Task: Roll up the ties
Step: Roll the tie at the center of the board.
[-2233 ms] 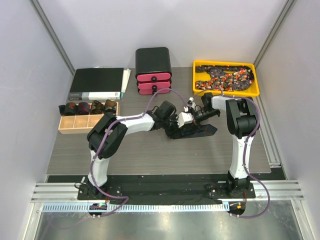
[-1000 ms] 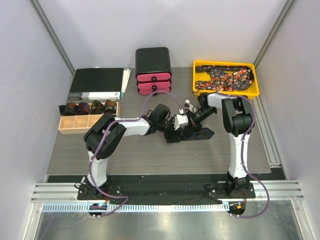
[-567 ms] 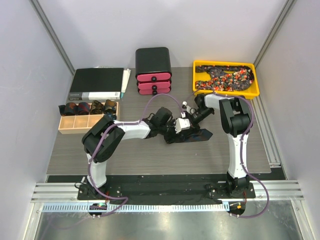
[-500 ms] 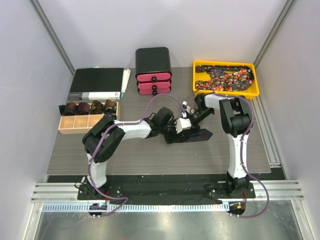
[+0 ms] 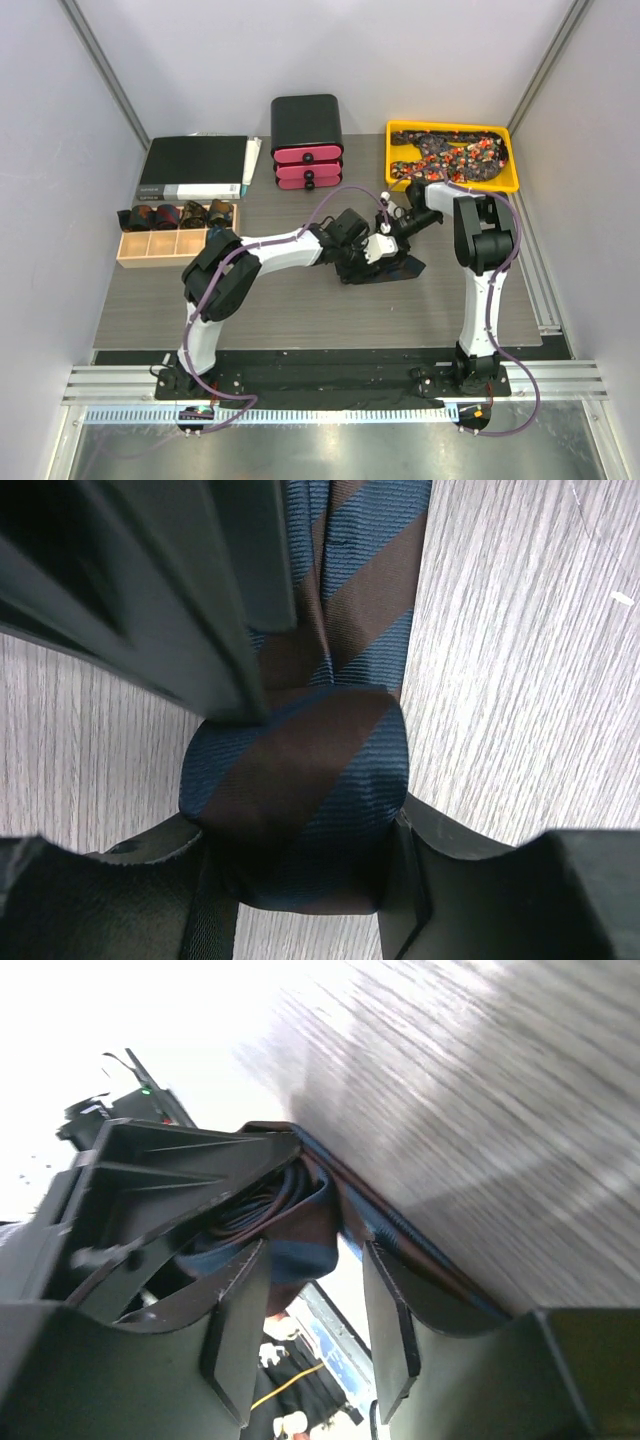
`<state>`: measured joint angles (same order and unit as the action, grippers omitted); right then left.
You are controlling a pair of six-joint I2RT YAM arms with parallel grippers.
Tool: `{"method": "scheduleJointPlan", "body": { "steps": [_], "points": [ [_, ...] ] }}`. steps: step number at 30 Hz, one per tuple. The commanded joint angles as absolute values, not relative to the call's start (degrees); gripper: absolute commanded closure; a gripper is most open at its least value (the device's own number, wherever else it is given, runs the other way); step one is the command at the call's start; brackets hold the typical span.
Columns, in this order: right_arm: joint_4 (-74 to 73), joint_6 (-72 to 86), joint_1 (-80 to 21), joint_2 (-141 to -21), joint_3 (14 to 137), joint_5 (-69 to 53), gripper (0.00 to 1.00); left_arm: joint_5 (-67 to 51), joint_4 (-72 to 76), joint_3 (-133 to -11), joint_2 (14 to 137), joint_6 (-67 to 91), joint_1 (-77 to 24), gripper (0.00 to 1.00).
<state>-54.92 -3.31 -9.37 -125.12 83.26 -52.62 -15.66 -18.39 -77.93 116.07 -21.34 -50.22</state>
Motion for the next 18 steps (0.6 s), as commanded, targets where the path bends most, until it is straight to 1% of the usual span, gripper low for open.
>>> {"method": "scheduleJointPlan", "body": {
  "steps": [1, 5, 7, 12, 13, 15, 16, 18],
  "points": [
    [-56.4, -4.8, -7.9, -119.9, 85.2, -58.3, 0.51, -11.3, -29.4, -76.8, 123.4, -21.2, -50.8, 0.86],
    [-57.7, -5.8, -7.8, -118.7, 84.8, -62.2, 0.50, -11.2, -30.2, -78.0, 124.6, -21.4, -50.8, 0.85],
    [-57.7, -5.9, -8.1, -118.4, 84.3, -63.1, 0.49, -11.2, -30.4, -78.3, 125.1, -21.5, -50.9, 0.83],
    [-58.4, -8.3, -10.0, -118.4, 82.1, -60.8, 0.50, -11.0, -30.4, -78.7, 125.2, -21.7, -50.9, 0.77],
    [-58.4, -9.2, -10.4, -118.5, 81.7, -59.8, 0.55, -10.9, -30.2, -78.7, 125.2, -21.6, -50.8, 0.74],
    [-58.0, -9.8, -10.9, -118.6, 80.6, -55.9, 0.62, -11.7, -30.1, -78.6, 124.7, -21.4, -50.9, 0.71],
    [-57.9, -10.1, -11.0, -119.3, 80.5, -54.6, 0.69, -11.9, -29.8, -78.5, 124.2, -21.3, -50.8, 0.69],
    [-57.8, -10.6, -10.7, -120.2, 80.3, -51.6, 0.77, -12.4, -29.1, -78.0, 123.4, -20.8, -50.6, 0.68]
  ]
}}
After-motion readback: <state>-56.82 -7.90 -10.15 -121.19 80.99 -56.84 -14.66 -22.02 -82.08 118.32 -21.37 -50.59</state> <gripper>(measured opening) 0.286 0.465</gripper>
